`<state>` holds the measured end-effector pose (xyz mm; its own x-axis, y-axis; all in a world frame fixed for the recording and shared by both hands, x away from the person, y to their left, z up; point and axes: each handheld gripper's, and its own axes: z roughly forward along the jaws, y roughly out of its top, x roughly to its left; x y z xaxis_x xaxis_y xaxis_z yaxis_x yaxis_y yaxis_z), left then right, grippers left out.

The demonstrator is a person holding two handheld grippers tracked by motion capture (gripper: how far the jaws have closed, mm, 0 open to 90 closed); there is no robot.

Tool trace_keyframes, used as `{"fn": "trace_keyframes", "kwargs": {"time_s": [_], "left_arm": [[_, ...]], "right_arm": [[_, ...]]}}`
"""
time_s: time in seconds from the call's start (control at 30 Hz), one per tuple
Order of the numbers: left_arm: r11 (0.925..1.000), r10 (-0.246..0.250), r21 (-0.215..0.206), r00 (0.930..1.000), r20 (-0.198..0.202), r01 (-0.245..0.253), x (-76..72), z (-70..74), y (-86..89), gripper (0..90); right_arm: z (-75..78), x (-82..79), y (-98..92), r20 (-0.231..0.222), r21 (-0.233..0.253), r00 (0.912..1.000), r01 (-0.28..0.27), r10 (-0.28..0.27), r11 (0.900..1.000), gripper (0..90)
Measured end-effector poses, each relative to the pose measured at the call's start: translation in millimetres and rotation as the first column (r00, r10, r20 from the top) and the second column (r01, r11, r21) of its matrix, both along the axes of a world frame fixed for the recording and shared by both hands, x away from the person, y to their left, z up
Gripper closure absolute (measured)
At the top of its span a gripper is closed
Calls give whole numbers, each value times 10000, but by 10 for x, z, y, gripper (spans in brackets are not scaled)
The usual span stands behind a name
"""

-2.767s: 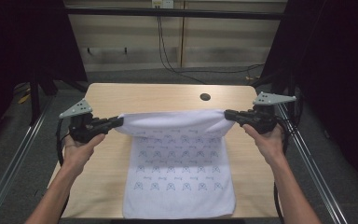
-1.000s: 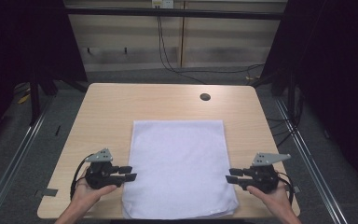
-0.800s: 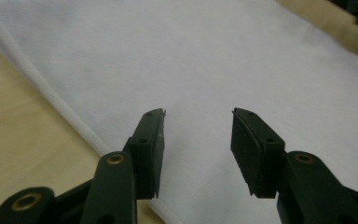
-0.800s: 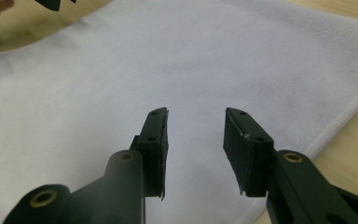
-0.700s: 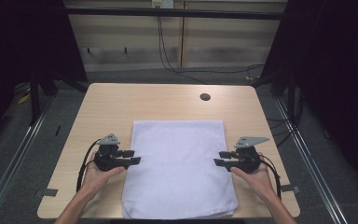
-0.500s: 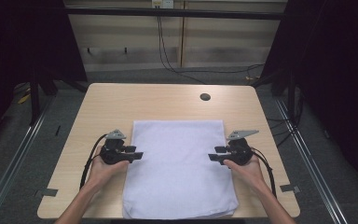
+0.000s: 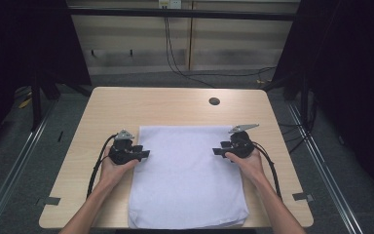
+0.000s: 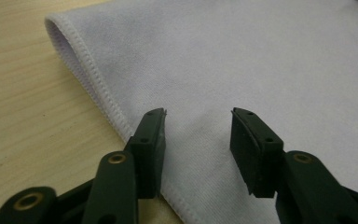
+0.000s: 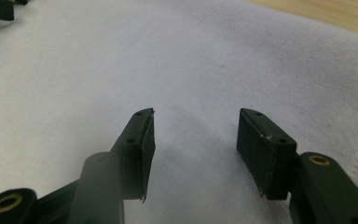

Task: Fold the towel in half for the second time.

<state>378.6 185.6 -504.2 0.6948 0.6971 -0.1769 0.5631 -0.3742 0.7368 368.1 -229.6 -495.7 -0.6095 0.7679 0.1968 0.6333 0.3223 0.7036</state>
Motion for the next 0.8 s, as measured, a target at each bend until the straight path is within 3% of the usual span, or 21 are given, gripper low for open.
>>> {"fn": "trace_keyframes", "kwargs": {"time_s": [0.17, 0.23, 0.27, 0.37, 0.43, 0.5, 0.6, 0.7, 0.73, 0.8], "left_arm": [[9997, -224, -89, 9997, -122, 223, 10, -6, 18, 526], [9995, -168, -280, 9996, -218, 162, -2, -13, 22, 526], [9995, -286, -157, 9994, -186, 283, -6, -9, 33, 531], [9988, -444, -204, 9988, -208, 439, -63, -11, 70, 586], [9983, -559, 150, 9984, -56, 559, -103, 3, 73, 659], [9987, -475, 168, 9989, -5, 475, -137, 0, 68, 667], [9984, -468, 327, 9989, 7, 468, -152, 6, 71, 725], [9982, -444, 400, 9990, 60, 441, -199, 7, 62, 788], [9973, -428, 610, 9989, 186, 416, -231, 13, 59, 813], [9977, -458, 495, 9990, 16, 456, -288, 17, 39, 839]], "right_arm": [[-72, 65, 55, 67, -245, 9998, 199, -198, 9995, 474], [-77, 44, 38, 14, -110, 9997, 251, -251, 9996, 476], [-75, 27, 38, -37, -84, 9996, 288, -288, 9995, 475], [-69, -33, 45, 27, -333, 9999, 123, -122, 9994, 479], [-60, -75, 51, 76, -557, 10000, -16, 20, 9984, 502], [-58, -105, 68, 166, -782, 9998, -63, 76, 9969, 503], [-36, -163, 117, 300, -1466, 9990, -289, 336, 9888, 507], [-32, -198, 102, 283, -1504, 9982, -474, 522, 9875, 515], [-31, -214, 96, 290, -1481, 9982, -480, 529, 9878, 528], [-22, -260, 66, 231, -1510, 9970, -694, 737, 9861, 580]]}}
